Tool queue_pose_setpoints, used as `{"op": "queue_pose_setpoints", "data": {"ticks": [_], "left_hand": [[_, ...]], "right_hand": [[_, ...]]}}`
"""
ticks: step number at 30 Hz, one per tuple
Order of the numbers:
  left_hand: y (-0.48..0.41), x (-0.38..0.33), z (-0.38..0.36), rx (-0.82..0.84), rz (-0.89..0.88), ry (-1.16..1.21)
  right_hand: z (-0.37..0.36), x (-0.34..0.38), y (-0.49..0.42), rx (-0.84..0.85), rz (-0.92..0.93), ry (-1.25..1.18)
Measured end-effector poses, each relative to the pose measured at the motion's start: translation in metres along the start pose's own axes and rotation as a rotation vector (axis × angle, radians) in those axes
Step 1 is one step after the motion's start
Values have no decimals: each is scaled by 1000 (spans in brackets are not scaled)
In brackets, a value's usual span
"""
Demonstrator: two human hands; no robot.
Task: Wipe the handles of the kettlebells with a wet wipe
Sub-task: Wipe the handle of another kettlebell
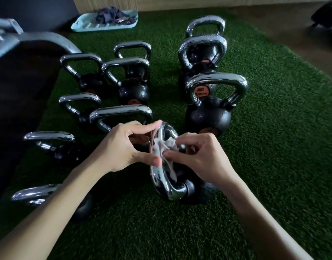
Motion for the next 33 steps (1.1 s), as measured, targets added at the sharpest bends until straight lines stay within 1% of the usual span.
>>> {"op": "queue_pose_setpoints", "data": {"ticks": [2,6,8,11,13,17,19,22,27,29,31,33], "left_hand": [[0,-1,1,6,0,-18],[-2,-3,2,14,2,-26],[-3,-2,3,14,6,-22],[-2,0,2,12,8,-7],[0,2,1,3,9,41],[-1,5,0,-15,13,96],[-2,5,0,-21,10,96],[-4,5,1,-14,9,93],[-4,3,5,8,2,37],[-3,5,5,8,1,36],[-2,6,6,4,-5,43],[-2,5,8,5,-7,26]], "right_hand": [[2,4,5,39,29,36],[2,7,-1,-78,-11,7],[0,6,5,-62,-10,0],[-5,-2,29,20,-15,50],[-8,-11,45,43,-27,64],[-5,-19,62,-25,-1,174],[-2,-16,62,-45,41,201],[-5,-6,57,-32,77,153],[-1,-24,56,16,53,231],[5,-29,53,48,86,289],[8,-23,42,42,102,311],[10,-15,27,13,66,307]]}}
Point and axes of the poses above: each hand's wrist, its own y-axis away from the middle knuckle, its own z-axis out of the back of the hand, x = y × z, the point moved 3 cm from there along -y, towards the middle knuckle, and after that the axes turned 12 degrees about -z, right-handed, at the moved point
